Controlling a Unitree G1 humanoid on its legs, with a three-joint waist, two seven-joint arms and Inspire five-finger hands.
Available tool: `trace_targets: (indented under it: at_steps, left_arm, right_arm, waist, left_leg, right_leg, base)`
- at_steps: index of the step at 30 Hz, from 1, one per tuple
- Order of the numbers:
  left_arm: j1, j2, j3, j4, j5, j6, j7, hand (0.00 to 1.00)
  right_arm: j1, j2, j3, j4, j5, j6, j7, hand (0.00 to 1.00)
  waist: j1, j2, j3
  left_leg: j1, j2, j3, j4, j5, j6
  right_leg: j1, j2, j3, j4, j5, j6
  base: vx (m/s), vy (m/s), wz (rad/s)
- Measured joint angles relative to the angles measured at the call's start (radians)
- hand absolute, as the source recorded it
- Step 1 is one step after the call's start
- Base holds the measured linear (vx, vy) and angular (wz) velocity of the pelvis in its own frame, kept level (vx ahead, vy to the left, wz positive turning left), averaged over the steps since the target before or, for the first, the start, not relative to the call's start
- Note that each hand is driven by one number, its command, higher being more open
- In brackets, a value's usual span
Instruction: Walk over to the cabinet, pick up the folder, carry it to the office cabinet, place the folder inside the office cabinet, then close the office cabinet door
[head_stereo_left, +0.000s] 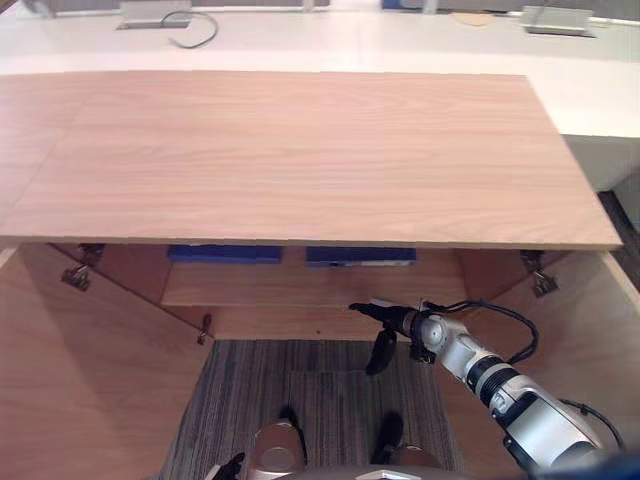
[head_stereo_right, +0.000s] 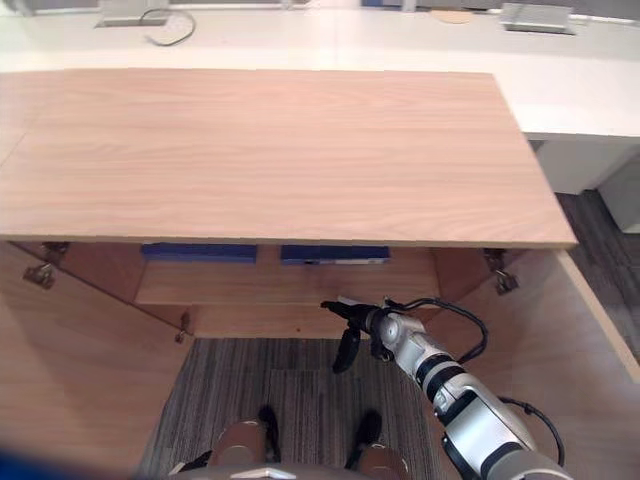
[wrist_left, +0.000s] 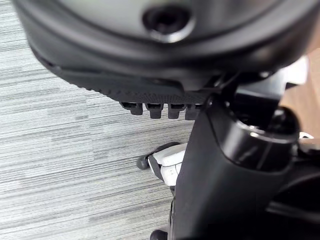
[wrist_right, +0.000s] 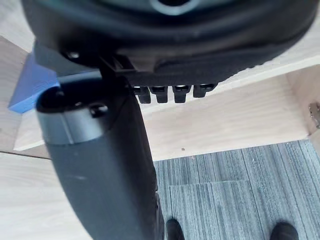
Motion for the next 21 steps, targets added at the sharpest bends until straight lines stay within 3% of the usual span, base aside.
trace_targets:
  at_steps: [4, 7, 10, 12, 14, 16, 17, 18, 19, 21]
  left_arm:
    - [-0.004, -0.043, 0.029, 0.044, 0.019, 0.000, 0.016, 1.00]
    - [-0.050, -0.030, 0.070, 0.117, 0.019, -0.002, 0.032, 1.00]
    - [-0.115, -0.018, 0.118, 0.211, 0.033, -0.005, 0.072, 1.00]
    - [-0.129, -0.011, 0.141, 0.257, 0.057, -0.006, 0.077, 1.00]
    - [-0.130, -0.010, 0.161, 0.271, 0.060, -0.008, 0.092, 1.00]
    - [-0.123, -0.006, 0.184, 0.272, 0.065, -0.012, 0.115, 1.00]
    - [-0.117, -0.005, 0.199, 0.274, 0.058, -0.015, 0.129, 1.00]
    - [-0.115, -0.003, 0.210, 0.276, 0.041, -0.015, 0.135, 1.00]
    - [-0.119, -0.011, 0.211, 0.276, 0.019, -0.015, 0.143, 1.00]
    - [-0.104, -0.032, 0.209, 0.276, -0.028, -0.015, 0.152, 1.00]
  right_arm:
    - [-0.001, -0.012, 0.009, -0.004, -0.002, -0.003, -0.011, 1.00]
    - [0.027, -0.002, 0.006, -0.008, -0.002, -0.003, -0.024, 1.00]
    - [0.160, 0.028, -0.101, -0.107, 0.092, -0.010, -0.069, 1.00]
    - [0.301, 0.111, -0.242, -0.190, 0.226, -0.026, -0.113, 1.00]
    - [0.400, 0.161, -0.334, -0.244, 0.291, -0.030, -0.165, 1.00]
    - [0.476, 0.182, -0.398, -0.286, 0.305, -0.030, -0.204, 1.00]
    - [0.513, 0.200, -0.448, -0.300, 0.318, -0.035, -0.230, 1.00]
    - [0.529, 0.211, -0.486, -0.296, 0.317, -0.033, -0.247, 1.00]
    - [0.548, 0.210, -0.551, -0.295, 0.317, -0.033, -0.265, 1.00]
    - [0.576, 0.208, -0.634, -0.286, 0.318, -0.033, -0.294, 1.00]
  waist:
    - [0.009, 0.041, -0.035]
    - [-0.014, 0.000, -0.044]
    - [-0.031, -0.028, -0.046]
    - [-0.078, -0.043, -0.040]
    - [-0.095, -0.059, -0.032]
    - [-0.103, -0.089, -0.020]
    - [-0.101, -0.103, -0.024]
    - [-0.105, -0.100, -0.019]
    - [-0.109, -0.081, -0.011]
    - [-0.109, -0.039, -0.007]
  left_leg:
    - [0.019, -0.002, -0.243, 0.025, -0.112, -0.043]
    - [0.015, -0.053, -0.255, 0.019, -0.141, -0.017]
    - [0.009, -0.081, -0.203, 0.036, -0.149, 0.001]
    - [0.024, -0.093, -0.142, 0.041, -0.148, 0.015]
    - [0.062, -0.114, -0.079, 0.026, -0.145, 0.034]
    - [0.098, -0.141, -0.008, 0.005, -0.136, 0.065]
    - [0.094, -0.130, 0.055, -0.010, -0.122, 0.089]
    - [0.096, -0.119, 0.096, -0.012, -0.113, 0.094]
    - [0.112, -0.085, 0.136, -0.027, -0.097, 0.087]
    - [0.156, -0.038, 0.189, -0.100, -0.047, 0.071]
  right_leg:
    - [-0.042, 0.058, 0.121, -0.021, 0.043, 0.001]
    - [-0.095, 0.051, 0.206, -0.028, 0.082, 0.013]
    - [-0.141, 0.043, 0.292, -0.022, 0.115, 0.023]
    - [-0.162, 0.040, 0.360, -0.015, 0.141, 0.041]
    - [-0.177, 0.033, 0.421, 0.000, 0.157, 0.057]
    - [-0.178, 0.020, 0.434, -0.036, 0.230, 0.062]
    - [-0.170, 0.015, 0.370, -0.121, 0.314, 0.078]
    - [-0.179, 0.007, 0.223, -0.087, 0.244, 0.029]
    - [-0.202, -0.008, 0.044, 0.013, 0.130, -0.085]
    - [-0.226, -0.050, -0.119, 0.241, 0.034, -0.126]
  base:
    - [-0.13, 0.093, -1.01]
    - [-0.19, 0.187, -0.70]
    - [-0.15, 0.146, -0.73]
    - [-0.07, 0.106, -0.80]
    - [-0.09, 0.131, -0.96]
    - [-0.15, 0.102, -1.17]
    - [-0.20, -0.020, -1.16]
    - [-0.22, -0.032, -1.31]
    - [-0.17, -0.018, -0.96]
    - [-0.14, -0.002, -0.89]
